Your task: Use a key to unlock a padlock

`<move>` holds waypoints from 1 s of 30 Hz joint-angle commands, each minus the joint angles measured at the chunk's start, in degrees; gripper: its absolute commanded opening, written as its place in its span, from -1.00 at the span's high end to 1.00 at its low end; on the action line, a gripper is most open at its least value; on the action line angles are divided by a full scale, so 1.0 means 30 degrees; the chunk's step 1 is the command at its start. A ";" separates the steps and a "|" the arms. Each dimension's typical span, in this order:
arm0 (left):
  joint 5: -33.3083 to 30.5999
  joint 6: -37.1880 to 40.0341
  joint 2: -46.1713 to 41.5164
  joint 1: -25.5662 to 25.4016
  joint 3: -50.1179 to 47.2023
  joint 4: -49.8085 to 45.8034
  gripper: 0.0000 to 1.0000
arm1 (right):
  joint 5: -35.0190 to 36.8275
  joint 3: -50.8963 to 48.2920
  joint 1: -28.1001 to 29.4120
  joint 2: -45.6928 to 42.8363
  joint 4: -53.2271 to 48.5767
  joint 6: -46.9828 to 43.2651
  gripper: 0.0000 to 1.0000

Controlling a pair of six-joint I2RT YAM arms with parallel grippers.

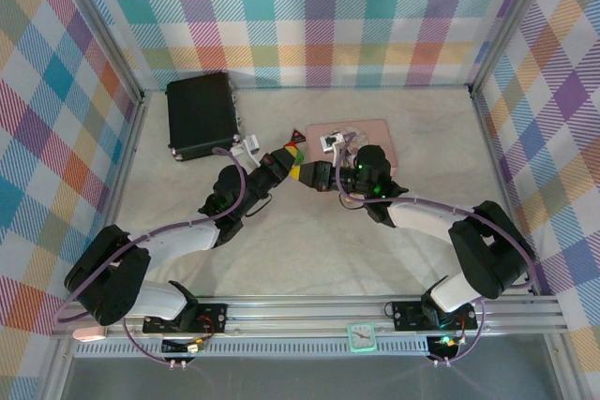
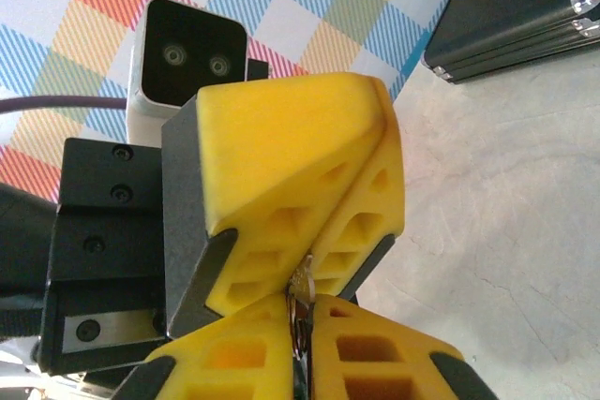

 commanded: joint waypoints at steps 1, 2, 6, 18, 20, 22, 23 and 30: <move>0.1461 -0.0323 -0.0394 -0.0680 -0.0003 0.0857 1.00 | -0.0019 -0.0137 -0.0459 -0.0138 0.0279 -0.1061 0.89; 0.1605 -0.0307 -0.0473 -0.0683 0.0031 0.0754 1.00 | -0.0043 -0.0138 -0.0537 -0.0307 -0.0285 -0.1697 0.90; 0.2152 0.0200 -0.0853 -0.0613 0.0423 -0.0438 0.10 | -0.0834 0.0247 -0.1032 -0.1124 -0.3485 -0.4548 1.00; 0.4630 0.1913 -0.1304 0.0792 0.1514 -0.3883 -0.66 | -0.2618 0.1920 -0.1551 -0.3243 -1.1620 -1.0700 1.00; 0.5514 0.2124 -0.0891 0.0894 0.1843 -0.4053 -0.60 | -0.2794 0.2040 -0.1564 -0.3370 -1.2013 -1.0991 1.00; 0.6409 0.2306 -0.0513 0.0943 0.2164 -0.4057 -0.50 | -0.2904 0.2193 -0.1560 -0.3411 -1.2386 -1.1209 1.00; 0.6819 0.2390 -0.0369 0.0954 0.2322 -0.4059 -0.45 | -0.2956 0.2257 -0.1610 -0.3440 -1.2589 -1.1337 1.00; 0.7789 0.3124 -0.0144 0.0976 0.2985 -0.5257 -0.09 | -0.2818 0.2467 -0.1793 -0.3469 -1.3106 -1.1671 1.00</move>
